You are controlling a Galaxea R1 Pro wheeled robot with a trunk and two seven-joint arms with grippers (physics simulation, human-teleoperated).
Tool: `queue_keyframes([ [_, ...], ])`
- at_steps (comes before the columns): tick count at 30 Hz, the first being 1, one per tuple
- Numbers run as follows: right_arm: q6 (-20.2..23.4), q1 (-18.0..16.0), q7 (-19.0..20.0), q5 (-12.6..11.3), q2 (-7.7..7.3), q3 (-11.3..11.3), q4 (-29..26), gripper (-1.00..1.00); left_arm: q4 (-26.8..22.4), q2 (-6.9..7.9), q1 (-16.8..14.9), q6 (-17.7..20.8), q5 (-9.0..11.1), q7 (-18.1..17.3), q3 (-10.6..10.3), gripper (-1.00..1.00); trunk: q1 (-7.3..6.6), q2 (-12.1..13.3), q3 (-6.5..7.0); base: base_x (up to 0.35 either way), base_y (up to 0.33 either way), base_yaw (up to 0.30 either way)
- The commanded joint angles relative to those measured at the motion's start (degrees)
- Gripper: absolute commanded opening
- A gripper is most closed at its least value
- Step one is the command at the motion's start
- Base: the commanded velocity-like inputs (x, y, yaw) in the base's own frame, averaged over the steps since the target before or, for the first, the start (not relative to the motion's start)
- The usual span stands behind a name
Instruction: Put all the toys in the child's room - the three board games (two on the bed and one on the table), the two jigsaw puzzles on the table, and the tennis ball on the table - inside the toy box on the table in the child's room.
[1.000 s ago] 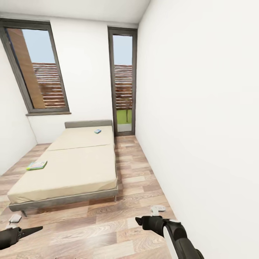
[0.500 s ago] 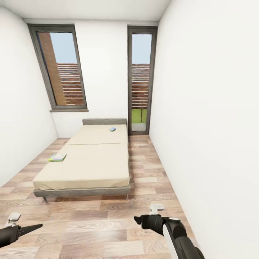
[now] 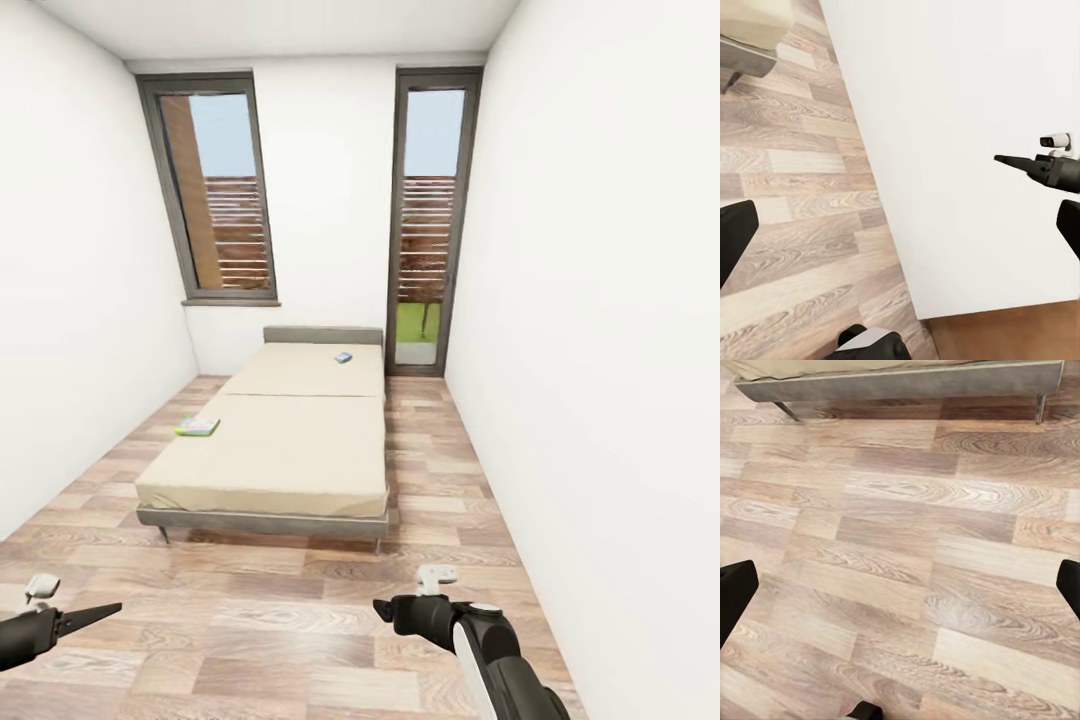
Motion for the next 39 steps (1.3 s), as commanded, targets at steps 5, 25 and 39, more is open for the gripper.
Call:
queue_keyframes([
  [5,0.06,-0.04,0.09,-0.05,-0.03,-0.12,-0.09,1.0,-0.09,-0.03,-0.07,0.95,-0.05,-0.23,0.56,1.0,0.04,-0.13,-0.14,0.0,0.0,0.034],
  [25,-0.9,-0.13,0.0,-3.15,0.03,-0.71,0.49,1.0,-3.3,-2.32,-0.2,0.83,0.15,0.12,1.24,1.0,0.04,-0.13,-0.14,0.1,0.071,0.001],
  [39,-0.91,-0.13,-0.15,-7.07,0.03,-0.7,0.51,1.0,-3.8,-2.56,-0.2,0.9,0.13,0.2,1.25,1.0,0.04,-0.13,-0.14,0.105,0.133,0.0],
])
